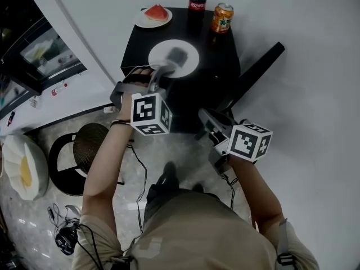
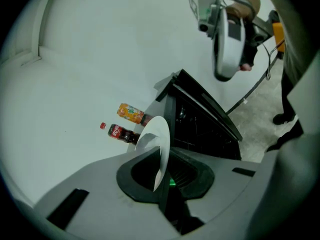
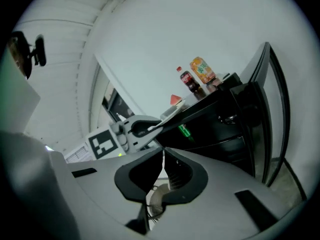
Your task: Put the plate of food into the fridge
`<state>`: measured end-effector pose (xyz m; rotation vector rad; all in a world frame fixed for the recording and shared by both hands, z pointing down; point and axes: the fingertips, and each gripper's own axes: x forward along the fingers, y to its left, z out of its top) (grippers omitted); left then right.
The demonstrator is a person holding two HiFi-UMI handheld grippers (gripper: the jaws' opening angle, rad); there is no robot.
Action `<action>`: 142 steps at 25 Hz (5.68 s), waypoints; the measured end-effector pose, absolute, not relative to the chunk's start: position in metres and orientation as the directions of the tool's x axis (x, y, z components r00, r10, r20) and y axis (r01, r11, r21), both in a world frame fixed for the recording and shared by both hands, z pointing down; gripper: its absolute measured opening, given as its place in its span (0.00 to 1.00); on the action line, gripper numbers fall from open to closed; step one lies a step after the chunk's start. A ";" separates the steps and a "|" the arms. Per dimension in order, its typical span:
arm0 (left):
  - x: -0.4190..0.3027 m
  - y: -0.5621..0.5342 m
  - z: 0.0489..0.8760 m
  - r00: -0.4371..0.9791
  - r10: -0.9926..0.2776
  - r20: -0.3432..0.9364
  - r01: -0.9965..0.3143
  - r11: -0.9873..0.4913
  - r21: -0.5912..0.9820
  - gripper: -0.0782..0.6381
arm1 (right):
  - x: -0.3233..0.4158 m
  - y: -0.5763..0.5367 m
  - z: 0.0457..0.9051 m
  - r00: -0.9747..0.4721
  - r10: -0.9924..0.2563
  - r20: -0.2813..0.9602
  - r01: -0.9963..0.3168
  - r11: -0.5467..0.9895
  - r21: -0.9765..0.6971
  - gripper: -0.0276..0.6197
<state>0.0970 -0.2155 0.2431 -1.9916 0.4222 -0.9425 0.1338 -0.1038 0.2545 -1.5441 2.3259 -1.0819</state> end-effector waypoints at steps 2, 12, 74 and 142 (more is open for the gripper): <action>0.097 -0.214 0.244 0.663 -0.594 0.456 0.059 -0.565 -0.823 0.17 | 0.141 -0.123 0.252 -0.446 -0.863 0.238 -0.710 0.179 -0.681 0.08; 0.090 -0.204 0.242 0.702 -0.556 0.445 0.073 -0.566 -0.821 0.17 | 0.148 -0.186 0.233 -0.422 -0.893 0.155 -0.540 0.109 -0.835 0.21; 0.073 -0.100 0.235 0.741 -0.503 0.444 0.097 -0.574 -0.813 0.17 | 0.128 -0.128 0.236 -0.478 -0.878 0.039 -0.249 0.093 -0.964 0.13; 0.036 -0.015 0.379 0.651 -0.473 0.594 0.039 -0.761 -0.648 0.19 | 0.091 -0.045 0.387 -0.508 -0.822 0.256 -0.206 -0.173 -0.963 0.10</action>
